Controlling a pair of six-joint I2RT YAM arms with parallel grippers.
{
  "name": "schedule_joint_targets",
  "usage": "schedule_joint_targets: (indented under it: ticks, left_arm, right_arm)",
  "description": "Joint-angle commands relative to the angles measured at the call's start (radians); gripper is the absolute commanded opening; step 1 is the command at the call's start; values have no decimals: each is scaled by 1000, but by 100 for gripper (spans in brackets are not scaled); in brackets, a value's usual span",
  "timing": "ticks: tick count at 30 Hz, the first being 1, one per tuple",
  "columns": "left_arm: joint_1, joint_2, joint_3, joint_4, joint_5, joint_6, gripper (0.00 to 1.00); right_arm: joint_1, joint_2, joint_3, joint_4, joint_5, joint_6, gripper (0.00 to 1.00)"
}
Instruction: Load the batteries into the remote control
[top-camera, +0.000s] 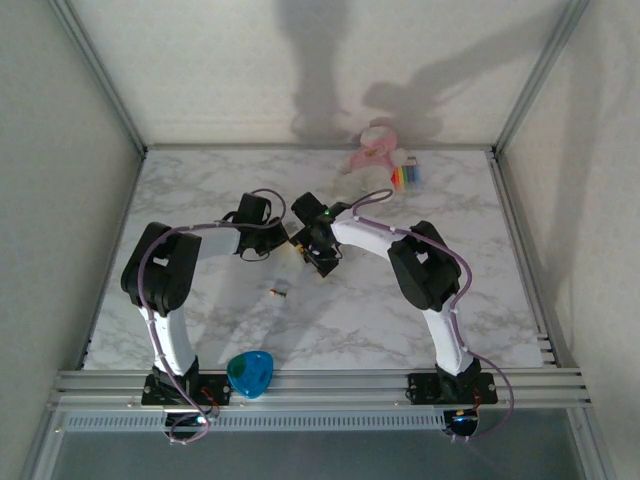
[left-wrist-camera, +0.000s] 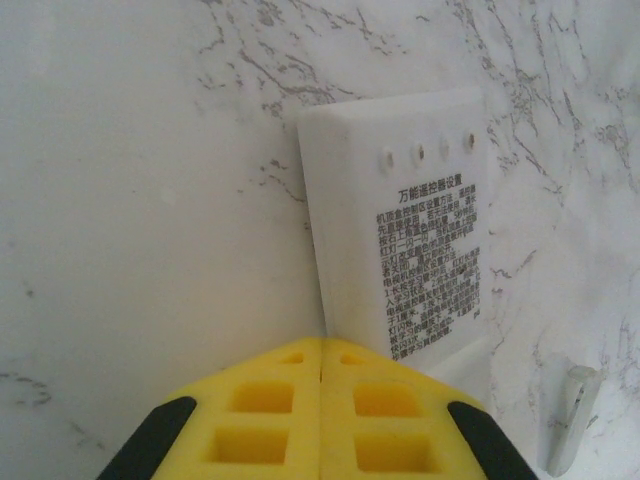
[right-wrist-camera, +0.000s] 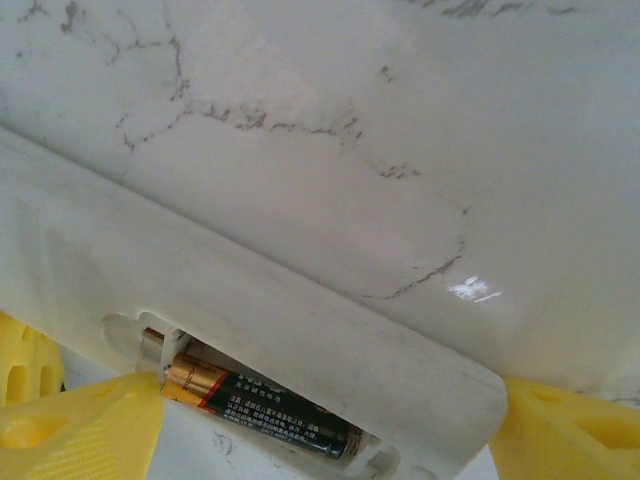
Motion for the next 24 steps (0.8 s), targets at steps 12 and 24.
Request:
schedule_joint_targets:
  ticks: [12,24]
  left_arm:
    - [-14,12,27,2,18,7,5]
    - [-13,14,29,-3,17,8,4]
  right_arm:
    - [1,-59,-42,77,0,-75,87]
    - [-9,-144,-192,219,0,-59,82]
